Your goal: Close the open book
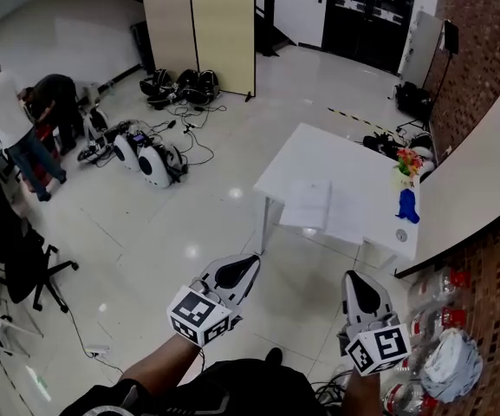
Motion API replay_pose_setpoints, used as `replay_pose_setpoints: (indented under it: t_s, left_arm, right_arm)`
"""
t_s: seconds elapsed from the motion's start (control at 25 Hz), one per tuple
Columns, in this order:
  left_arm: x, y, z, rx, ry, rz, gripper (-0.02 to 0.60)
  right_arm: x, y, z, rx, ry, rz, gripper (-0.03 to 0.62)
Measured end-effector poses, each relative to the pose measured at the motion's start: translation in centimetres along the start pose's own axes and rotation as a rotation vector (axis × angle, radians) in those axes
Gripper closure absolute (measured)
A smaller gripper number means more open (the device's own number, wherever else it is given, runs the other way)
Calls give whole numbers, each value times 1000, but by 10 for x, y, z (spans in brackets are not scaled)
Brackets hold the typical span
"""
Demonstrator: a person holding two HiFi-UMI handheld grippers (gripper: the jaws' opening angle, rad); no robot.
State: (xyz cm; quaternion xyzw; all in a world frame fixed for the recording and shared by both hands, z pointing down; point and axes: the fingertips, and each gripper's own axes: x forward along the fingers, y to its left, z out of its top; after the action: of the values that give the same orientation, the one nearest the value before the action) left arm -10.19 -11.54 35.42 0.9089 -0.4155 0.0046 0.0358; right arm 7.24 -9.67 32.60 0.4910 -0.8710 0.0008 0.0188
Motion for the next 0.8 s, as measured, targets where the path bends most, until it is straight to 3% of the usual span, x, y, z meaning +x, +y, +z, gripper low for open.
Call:
replay_pose_setpoints:
  t_s: [0.44, 0.64, 0.8]
  left_arm:
    - [81, 34, 3, 10, 28, 63, 586]
    - [116, 68, -10, -2, 36, 19, 586]
    - [144, 112, -13, -6, 31, -16, 586]
  right_arm:
    - [64, -73, -3, 21, -16, 54, 592]
    - [106, -84, -2, -15, -32, 63, 591]
    - [155, -95, -6, -22, -9, 16, 592]
